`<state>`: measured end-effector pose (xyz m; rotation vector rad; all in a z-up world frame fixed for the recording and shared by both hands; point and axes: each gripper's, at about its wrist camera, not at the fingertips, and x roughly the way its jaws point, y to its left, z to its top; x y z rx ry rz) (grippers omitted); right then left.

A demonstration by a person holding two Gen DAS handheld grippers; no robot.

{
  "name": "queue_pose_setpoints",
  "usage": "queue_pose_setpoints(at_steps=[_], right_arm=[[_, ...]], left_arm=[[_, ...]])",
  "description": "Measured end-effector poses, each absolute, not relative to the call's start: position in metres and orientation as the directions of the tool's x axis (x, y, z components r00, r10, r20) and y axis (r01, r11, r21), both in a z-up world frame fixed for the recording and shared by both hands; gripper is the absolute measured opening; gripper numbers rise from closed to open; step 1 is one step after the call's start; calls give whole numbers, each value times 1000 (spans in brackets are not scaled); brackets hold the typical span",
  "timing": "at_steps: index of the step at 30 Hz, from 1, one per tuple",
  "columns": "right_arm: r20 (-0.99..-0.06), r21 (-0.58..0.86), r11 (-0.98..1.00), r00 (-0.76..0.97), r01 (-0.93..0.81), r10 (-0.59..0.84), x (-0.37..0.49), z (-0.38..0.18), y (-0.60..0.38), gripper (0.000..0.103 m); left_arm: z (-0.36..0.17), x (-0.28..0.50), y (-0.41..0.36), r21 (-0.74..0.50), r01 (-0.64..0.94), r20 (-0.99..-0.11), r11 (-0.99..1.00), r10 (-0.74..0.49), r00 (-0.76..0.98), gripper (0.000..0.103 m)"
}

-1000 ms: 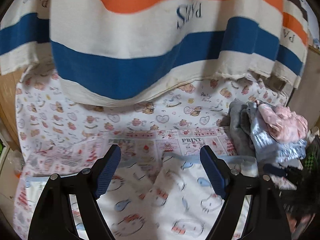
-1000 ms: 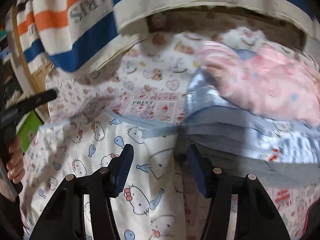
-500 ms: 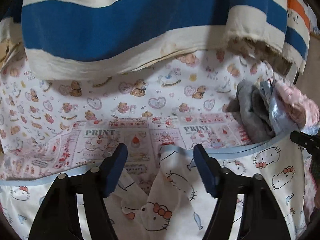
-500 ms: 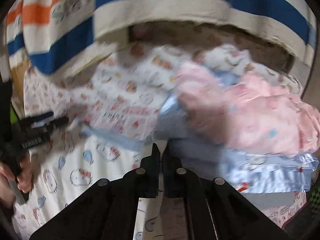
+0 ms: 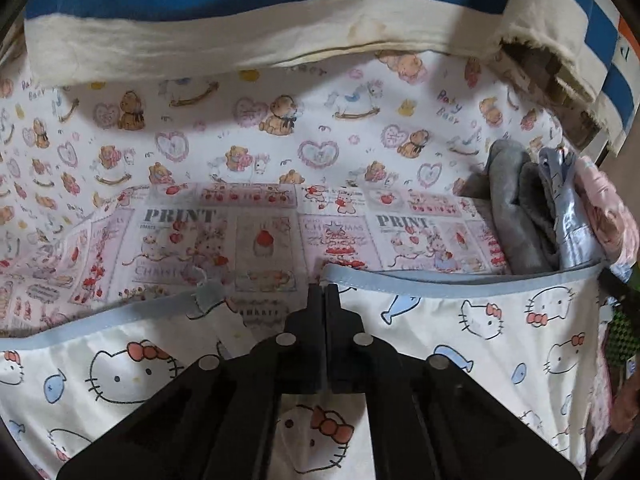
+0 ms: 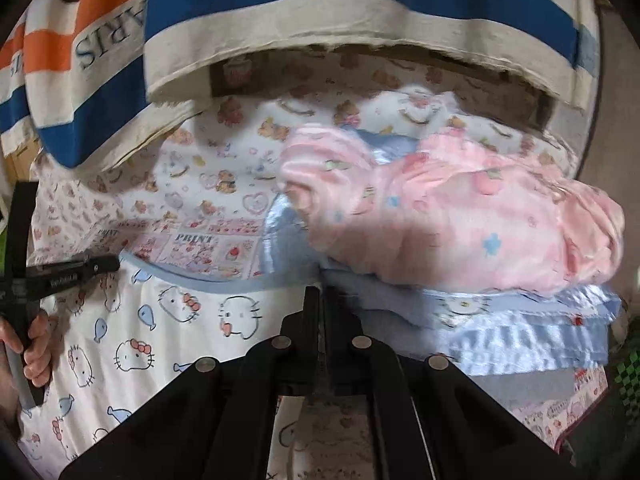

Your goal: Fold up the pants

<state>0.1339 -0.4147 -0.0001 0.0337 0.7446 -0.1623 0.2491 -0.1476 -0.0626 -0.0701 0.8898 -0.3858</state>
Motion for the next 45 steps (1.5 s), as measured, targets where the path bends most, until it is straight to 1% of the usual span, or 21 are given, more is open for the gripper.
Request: queue_pose_setpoints(at_steps=[3, 7, 11, 14, 16, 18, 21, 24, 25, 26, 27, 28, 31, 33, 35, 37, 38, 40, 41, 42, 45], right_arm=[[-658, -36, 976, 730, 213, -184, 131, 4, -424, 2], [-674, -4, 980, 724, 199, -150, 132, 0, -429, 2], [-626, 30, 982, 770, 185, -126, 123, 10, -428, 2], [-583, 24, 982, 801, 188, -139, 115, 18, -428, 4], [-547, 30, 982, 825, 188, -141, 110, 23, -428, 15], [-516, 20, 979, 841, 202, -163, 108, 26, -427, 27], [-543, -20, 985, 825, 173, -156, 101, 31, -416, 29], [-477, -49, 990, 868, 134, -141, 65, 59, -402, 29], [-451, -33, 991, 883, 127, -128, 52, 69, -398, 33], [-420, 4, 994, 902, 113, -101, 36, 80, -394, 39], [-384, 48, 995, 921, 91, -65, 20, 90, -390, 55], [-355, 76, 994, 934, 74, -42, 7, 98, -385, 62], [-312, 111, 994, 949, -19, 53, -26, 112, -357, 58], [-279, 127, 989, 954, -80, 113, -48, 116, -334, 58], [-249, 129, 984, 957, -121, 150, -67, 115, -316, 58], [-225, 137, 976, 954, -170, 198, -86, 111, -297, 58], [-220, 147, 971, 951, -187, 216, -94, 106, -288, 58], [-215, 180, 956, 939, -232, 268, -108, 94, -272, 58], [-225, 195, 949, 930, -248, 289, -113, 84, -262, 58], [-239, 204, 945, 924, -254, 299, -116, 76, -254, 58], [-278, 217, 943, 910, -252, 307, -122, 47, -226, 59]], left_arm=[[-61, 246, -151, -180, 295, -744, 938, -326, 583, 0], [-64, 250, -146, -196, 275, -755, 941, -324, 570, 1], [-58, 245, -149, -181, 298, -738, 937, -329, 588, 1], [-41, 228, -152, -116, 335, -669, 935, -323, 669, 12], [-25, 217, -155, -28, 349, -598, 937, -296, 745, 33], [-8, 206, -150, 10, 324, -526, 946, -271, 807, 33], [21, 182, -131, -34, 337, -436, 941, -317, 842, 34], [52, 142, -118, 66, 304, -358, 950, -262, 896, 40], [62, 127, -112, 83, 297, -332, 951, -255, 908, 44], [70, 114, -106, 87, 293, -312, 952, -254, 916, 46], [80, 94, -96, 77, 304, -289, 950, -270, 918, 48], [87, 77, -87, 67, 326, -269, 943, -297, 916, 54], [102, 21, -65, 86, 328, -193, 941, -307, 932, 62], [106, -13, -53, 102, 281, -148, 954, -265, 953, 66], [106, -39, -34, 75, 240, -122, 968, -230, 966, 70], [103, -59, -16, 35, 220, -119, 975, -214, 969, 81], [100, -67, -9, 22, 205, -120, 979, -201, 972, 84], [93, -84, 5, 24, 177, -114, 984, -173, 978, 96], [88, -91, 10, 37, 163, -116, 986, -158, 981, 99], [83, -98, 12, 49, 145, -121, 988, -138, 983, 102], [66, -117, 26, 53, 109, -123, 993, -102, 987, 102]])
